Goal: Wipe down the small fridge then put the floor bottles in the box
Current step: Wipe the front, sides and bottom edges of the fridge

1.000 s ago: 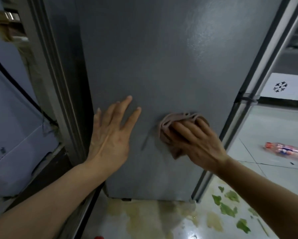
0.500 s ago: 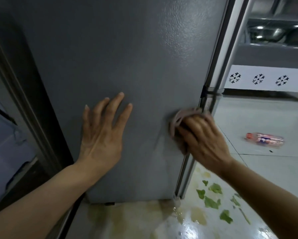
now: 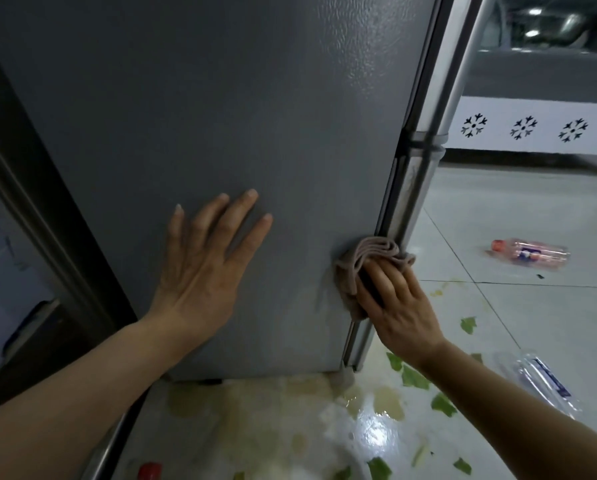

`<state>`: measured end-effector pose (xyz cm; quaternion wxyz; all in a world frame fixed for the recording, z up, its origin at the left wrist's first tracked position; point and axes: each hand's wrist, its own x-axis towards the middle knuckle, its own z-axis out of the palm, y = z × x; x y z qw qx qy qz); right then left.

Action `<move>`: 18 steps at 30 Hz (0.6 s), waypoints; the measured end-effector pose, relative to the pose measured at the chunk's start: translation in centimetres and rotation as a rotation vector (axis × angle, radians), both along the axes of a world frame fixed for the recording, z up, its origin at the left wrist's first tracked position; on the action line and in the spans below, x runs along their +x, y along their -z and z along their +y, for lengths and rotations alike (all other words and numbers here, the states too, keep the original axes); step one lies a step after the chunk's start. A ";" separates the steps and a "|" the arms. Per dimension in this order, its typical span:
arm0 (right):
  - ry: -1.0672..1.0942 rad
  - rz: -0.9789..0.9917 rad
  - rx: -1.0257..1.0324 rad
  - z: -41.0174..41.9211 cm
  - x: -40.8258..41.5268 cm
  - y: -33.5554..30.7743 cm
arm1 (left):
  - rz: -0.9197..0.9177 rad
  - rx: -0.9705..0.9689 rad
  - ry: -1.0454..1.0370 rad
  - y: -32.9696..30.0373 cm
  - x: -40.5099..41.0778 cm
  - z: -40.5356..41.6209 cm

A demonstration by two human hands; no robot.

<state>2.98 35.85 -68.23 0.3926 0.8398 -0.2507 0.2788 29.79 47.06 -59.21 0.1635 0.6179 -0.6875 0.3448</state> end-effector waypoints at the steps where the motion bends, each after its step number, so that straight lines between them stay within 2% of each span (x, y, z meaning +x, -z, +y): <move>1: -0.015 -0.007 0.007 0.2 0.3 -0.1 | -0.012 0.019 -0.002 0.4 0.2 0.3; 4: -0.111 -0.074 0.004 0.1 1.0 -2.9 | -0.034 0.033 -0.017 0.8 1.0 1.0; 8: -0.101 -0.219 -0.013 -0.4 1.7 -5.8 | -0.049 0.008 -0.012 1.2 1.8 1.1; 12: -0.081 -0.390 0.080 0.5 4.4 -3.8 | -0.033 -0.013 -0.009 1.8 1.6 0.9; 14: -0.106 -0.236 0.115 1.4 4.8 -1.0 | -0.030 -0.030 0.000 1.9 1.7 0.8; 17: -0.095 0.209 0.063 2.3 3.7 1.8 | -0.046 -0.045 0.017 1.9 2.2 0.9; 18: -0.075 0.271 0.036 2.2 3.5 1.7 | -0.054 -0.043 0.023 1.8 2.4 1.0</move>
